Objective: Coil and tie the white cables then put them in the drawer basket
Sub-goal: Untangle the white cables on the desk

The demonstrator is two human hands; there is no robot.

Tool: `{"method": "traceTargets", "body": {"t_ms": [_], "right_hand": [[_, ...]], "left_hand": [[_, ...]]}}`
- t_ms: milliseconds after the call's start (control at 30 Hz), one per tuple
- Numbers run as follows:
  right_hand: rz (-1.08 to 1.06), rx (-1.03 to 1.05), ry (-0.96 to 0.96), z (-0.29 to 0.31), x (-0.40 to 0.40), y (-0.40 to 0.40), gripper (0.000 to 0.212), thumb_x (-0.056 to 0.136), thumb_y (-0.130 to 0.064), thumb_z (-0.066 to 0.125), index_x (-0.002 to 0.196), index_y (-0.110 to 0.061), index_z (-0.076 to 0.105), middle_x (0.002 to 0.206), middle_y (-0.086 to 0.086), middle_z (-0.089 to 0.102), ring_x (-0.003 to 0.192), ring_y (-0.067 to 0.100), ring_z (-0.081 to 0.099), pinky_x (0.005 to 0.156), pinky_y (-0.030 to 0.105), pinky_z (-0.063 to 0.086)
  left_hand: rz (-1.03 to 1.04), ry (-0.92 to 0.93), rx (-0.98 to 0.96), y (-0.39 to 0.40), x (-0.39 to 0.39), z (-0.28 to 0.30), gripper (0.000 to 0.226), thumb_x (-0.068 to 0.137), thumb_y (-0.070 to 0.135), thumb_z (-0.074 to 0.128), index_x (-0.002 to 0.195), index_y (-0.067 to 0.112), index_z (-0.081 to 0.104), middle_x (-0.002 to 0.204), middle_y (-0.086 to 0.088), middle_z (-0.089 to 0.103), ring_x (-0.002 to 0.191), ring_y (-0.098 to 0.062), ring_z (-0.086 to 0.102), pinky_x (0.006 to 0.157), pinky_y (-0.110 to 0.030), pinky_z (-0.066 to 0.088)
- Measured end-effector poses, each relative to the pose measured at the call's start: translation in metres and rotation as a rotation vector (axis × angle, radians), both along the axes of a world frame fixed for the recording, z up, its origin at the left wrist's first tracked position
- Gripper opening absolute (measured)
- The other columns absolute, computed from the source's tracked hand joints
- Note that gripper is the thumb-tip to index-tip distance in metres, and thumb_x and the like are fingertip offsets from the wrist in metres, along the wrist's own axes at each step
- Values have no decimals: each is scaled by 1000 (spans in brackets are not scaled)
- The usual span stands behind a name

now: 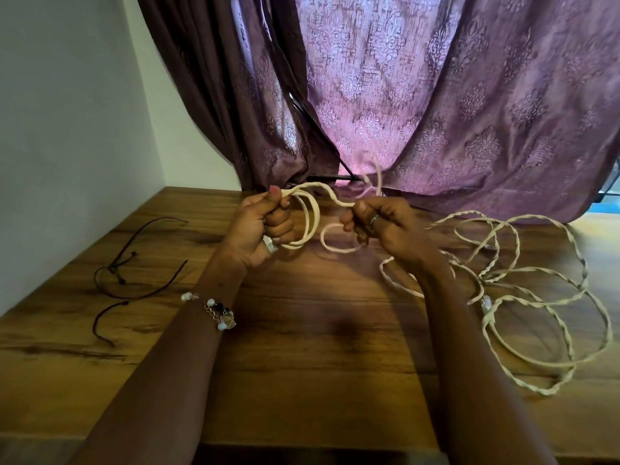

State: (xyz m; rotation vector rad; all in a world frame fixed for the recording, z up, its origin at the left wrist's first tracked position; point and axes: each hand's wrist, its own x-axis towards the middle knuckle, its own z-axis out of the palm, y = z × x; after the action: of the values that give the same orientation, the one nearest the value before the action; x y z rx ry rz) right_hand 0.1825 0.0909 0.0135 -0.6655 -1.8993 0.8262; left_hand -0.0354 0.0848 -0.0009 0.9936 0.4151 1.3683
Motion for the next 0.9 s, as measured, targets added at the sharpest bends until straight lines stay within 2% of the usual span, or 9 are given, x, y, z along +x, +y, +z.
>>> {"method": "traceTargets", "body": {"t_ms": [133,233,300,433,533,633,700,800,900], "right_hand": [[-422,369,-142,-12,0,19,13,91,-3,51,93,-5,64,63,2,62,56,10,59,55,22,42],[-506,509,-267,-15,-1,23,18,89,-11,47,85,-3,63,67,10,65,60,27,59,56,33,39],[-496,570,-457,-20,-3,27,21,90,-20,49,89,-5,64,76,12,65,68,31,59,58,32,38],[-605,351,-929,-21,-3,25,30,88,-23,62,117,-15,61,110,11,65,103,33,59,80,41,50],[-590,222,-993,-15,3,23,40,80,-24,73,118,-18,60,106,8,69,103,29,61,83,41,50],[-486,-41,-663,-5,12,18,45,69,-12,83,108,-12,62,90,11,71,75,25,68,64,33,55],[-390,-321,-319,2,19,11,33,74,9,73,103,0,61,83,20,68,62,24,67,52,30,53],[-226,-589,146,8,29,3,23,79,13,64,102,10,64,86,22,69,64,23,71,57,34,59],[-227,-711,471,7,36,7,13,86,13,53,92,10,64,71,16,67,56,20,68,54,33,59]], "left_hand": [[-38,34,29,1,0,-2,31,91,32,37,75,6,42,40,10,20,29,0,20,40,-15,14],[-59,5,51,1,2,-2,34,91,38,35,75,9,41,39,12,29,29,1,23,40,-18,16],[-62,-30,69,0,4,2,37,89,44,31,75,12,39,37,12,29,30,-1,16,40,-19,17],[-59,-124,71,2,-6,7,50,91,58,19,75,14,39,37,12,30,32,-4,12,40,-20,21],[-57,-182,48,6,-12,3,49,95,53,19,75,14,42,37,10,31,29,-2,24,42,-20,25],[-41,-240,59,8,-18,4,31,96,35,30,79,14,46,40,9,32,32,-4,26,44,-21,32],[-48,-256,61,8,-22,5,23,94,27,33,82,13,48,43,8,34,35,-6,28,49,-22,37],[-58,-214,42,6,-23,6,23,96,24,33,84,13,50,46,6,36,37,-7,30,55,-23,44],[-62,-93,49,-1,-19,10,22,94,20,34,87,8,51,46,3,38,35,-9,34,62,-27,52]]}}
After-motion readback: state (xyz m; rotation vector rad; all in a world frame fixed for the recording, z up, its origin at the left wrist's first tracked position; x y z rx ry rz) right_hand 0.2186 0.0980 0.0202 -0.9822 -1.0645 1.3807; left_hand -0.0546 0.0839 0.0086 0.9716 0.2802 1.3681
